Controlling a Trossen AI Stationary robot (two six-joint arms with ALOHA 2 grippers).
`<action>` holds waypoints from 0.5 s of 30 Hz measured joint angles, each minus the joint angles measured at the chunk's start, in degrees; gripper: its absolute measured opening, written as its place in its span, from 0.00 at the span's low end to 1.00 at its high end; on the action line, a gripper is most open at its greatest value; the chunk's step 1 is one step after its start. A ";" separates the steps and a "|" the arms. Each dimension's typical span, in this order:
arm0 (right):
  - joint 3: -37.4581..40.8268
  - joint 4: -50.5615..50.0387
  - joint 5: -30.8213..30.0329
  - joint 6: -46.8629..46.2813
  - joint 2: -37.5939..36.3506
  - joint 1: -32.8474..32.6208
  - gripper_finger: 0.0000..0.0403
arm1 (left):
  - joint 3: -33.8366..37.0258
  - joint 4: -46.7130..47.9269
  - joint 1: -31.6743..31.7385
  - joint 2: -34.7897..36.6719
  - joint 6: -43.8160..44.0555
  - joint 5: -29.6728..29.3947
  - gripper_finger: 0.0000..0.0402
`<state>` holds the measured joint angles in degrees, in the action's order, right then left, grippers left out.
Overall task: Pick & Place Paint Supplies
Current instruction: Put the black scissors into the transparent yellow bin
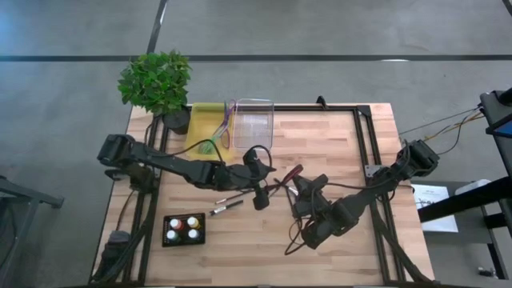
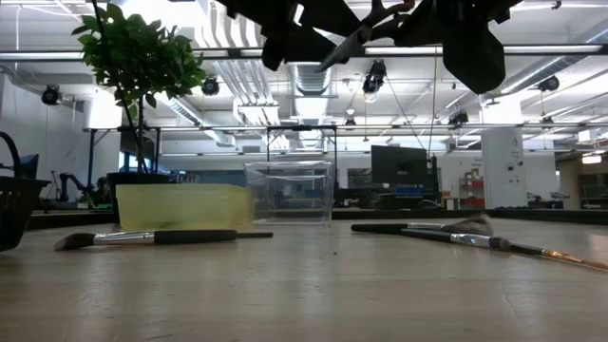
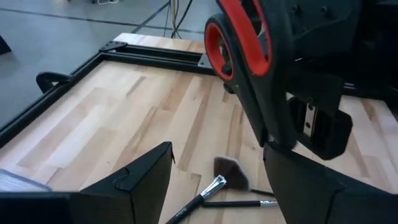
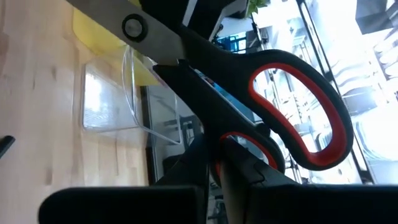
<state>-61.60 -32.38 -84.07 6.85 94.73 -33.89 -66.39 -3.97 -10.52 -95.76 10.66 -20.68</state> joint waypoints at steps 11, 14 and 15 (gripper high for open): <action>0.06 -0.24 0.49 0.24 -0.04 0.11 0.02 | -0.02 6.19 -0.41 5.16 0.20 0.31 0.65; 0.06 -0.22 0.50 0.23 -0.04 0.19 0.02 | 0.00 6.21 -0.85 5.11 1.09 3.67 0.65; 0.06 -0.22 0.50 0.26 -0.04 0.20 0.02 | 0.00 6.21 -1.03 4.87 1.24 4.22 0.65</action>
<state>-61.54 -32.60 -83.57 7.11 94.70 -33.69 -66.39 2.24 -11.55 -90.89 11.89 -16.45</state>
